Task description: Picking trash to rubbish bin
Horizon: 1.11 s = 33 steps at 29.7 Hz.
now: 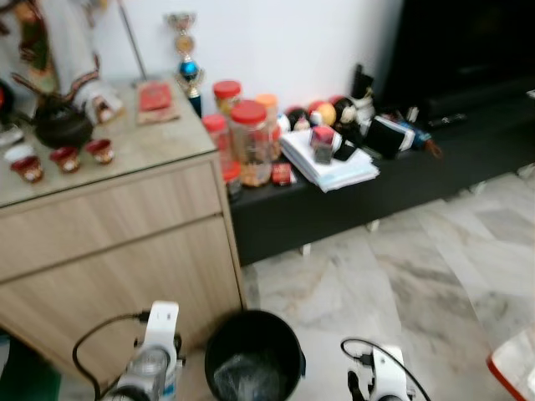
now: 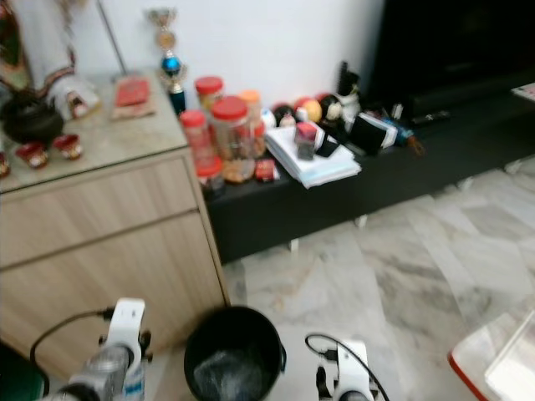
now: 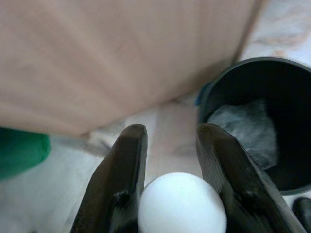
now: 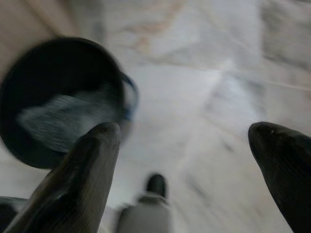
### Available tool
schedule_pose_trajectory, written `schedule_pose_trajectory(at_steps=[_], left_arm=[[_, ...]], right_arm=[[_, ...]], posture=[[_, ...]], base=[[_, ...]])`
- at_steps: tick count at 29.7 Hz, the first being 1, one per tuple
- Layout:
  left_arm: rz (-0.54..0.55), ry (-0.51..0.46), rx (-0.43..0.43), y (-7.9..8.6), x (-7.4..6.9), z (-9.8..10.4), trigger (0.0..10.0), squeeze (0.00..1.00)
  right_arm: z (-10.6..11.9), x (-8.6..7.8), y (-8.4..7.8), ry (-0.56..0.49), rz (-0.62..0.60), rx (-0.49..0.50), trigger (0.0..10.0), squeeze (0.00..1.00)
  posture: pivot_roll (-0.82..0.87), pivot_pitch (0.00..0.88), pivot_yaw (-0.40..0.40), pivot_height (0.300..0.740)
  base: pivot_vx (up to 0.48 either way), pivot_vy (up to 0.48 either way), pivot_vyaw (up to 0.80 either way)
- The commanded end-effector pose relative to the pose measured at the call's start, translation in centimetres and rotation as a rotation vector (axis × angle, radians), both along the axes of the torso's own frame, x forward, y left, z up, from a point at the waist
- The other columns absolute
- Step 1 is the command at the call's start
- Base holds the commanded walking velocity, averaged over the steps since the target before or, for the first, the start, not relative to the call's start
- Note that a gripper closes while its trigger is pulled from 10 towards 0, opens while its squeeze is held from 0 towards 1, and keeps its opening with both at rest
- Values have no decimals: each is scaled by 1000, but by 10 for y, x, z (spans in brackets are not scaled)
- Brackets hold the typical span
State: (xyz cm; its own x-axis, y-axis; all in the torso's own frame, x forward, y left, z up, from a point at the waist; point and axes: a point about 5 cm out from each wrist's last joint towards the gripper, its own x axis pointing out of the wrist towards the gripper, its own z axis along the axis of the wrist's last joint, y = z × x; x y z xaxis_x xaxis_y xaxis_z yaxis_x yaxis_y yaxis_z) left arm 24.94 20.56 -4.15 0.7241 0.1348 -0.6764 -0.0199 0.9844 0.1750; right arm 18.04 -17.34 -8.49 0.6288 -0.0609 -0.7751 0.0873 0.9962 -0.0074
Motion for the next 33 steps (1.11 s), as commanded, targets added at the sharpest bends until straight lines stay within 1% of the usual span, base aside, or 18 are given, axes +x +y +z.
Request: schedule_pose_trajectory(at_steps=[1, 6, 9, 11, 12, 14, 15, 17, 19, 20, 22, 23, 26, 27, 28, 29, 33], left_arm=[[19, 5, 23, 10, -1, 1, 10000, 0], [8, 5, 31, 10, 0, 2, 10000, 0], [-9, 4, 25, 7, 1, 2, 10000, 0], [-35, 11, 8, 1, 2, 2, 10000, 0], [-35, 11, 8, 1, 2, 2, 10000, 0], [-63, 7, -7, -4, 5, 2, 10000, 0], [-83, -1, -9, -7, 8, 4, 10000, 0], [-104, -9, -8, -10, 11, 7, 10000, 0], [-145, -35, -10, -17, 19, 12, 10000, 0], [-156, -45, -13, -19, 21, 14, 10000, 0], [-195, -85, -34, -28, 30, 20, 10000, 0], [-253, -124, -31, -39, 39, 28, 10000, 0], [-299, -178, -25, -51, 51, 40, 10000, 0], [-326, -216, -21, -59, 59, 48, 10000, 0], [-326, -216, -21, -59, 59, 48, 10000, 0], [-354, -245, -10, -65, 65, 54, 10000, 0], [-377, -300, -14, -76, 75, 67, 10000, 0]], right_arm=[[1, 3, 7, -14, 2, 20, 10000, 0], [2, 5, 9, -24, 10, 26, 10000, 0], [4, 8, 10, -34, 12, 32, 10000, 0], [5, 11, 13, -44, 15, 68, 10000, 0], [5, 11, 13, -44, 15, 68, 10000, 0], [8, 17, 17, -61, 18, 107, 10000, 0], [11, 23, 19, -81, 25, 122, 10000, 0], [14, 28, 20, -97, 33, 128, 10000, 0], [20, 37, 23, -130, 49, 160, 10000, 0], [21, 39, 24, -137, 53, 172, 10000, 0], [25, 46, 29, -158, 59, 250, 10000, 0], [32, 54, 36, -193, 107, 323, 10000, 0], [41, 66, 42, -239, 174, 349, 10000, 0], [49, 74, 44, -280, 195, 390, 10000, 0], [49, 74, 44, -280, 195, 390, 10000, 0], [55, 80, 47, -319, 211, 441, 10000, 0], [67, 90, 54, -383, 277, 524, 10000, 0]], posture=[[-34, 4, 40, 740], [-37, 3, 44, 740], [-38, 3, 43, 740], [-38, 1, 43, 740], [-38, 1, 43, 740], [-41, 0, 42, 740], [-41, 0, 42, 740], [-41, 0, 42, 740], [-41, 0, 42, 740], [-44, 0, 35, 740], [-45, 0, 33, 740], [-47, 0, 30, 740], [-56, 0, 25, 740], [-59, 0, 21, 740], [-59, 0, 21, 740], [-66, 0, 16, 740], [-70, 0, 6, 740]], base=[[319, 0, 0], [313, 0, 0], [281, 0, 0], [0, 0, 0], [0, 0, 0], [0, 0, 0], [0, 0, 0], [0, 0, 0], [0, 0, 0], [0, 0, 0], [0, 0, 0], [0, 0, 0], [0, 0, 0], [0, 0, 0], [0, 0, 0], [0, 0, 0], [0, 0, 0]])
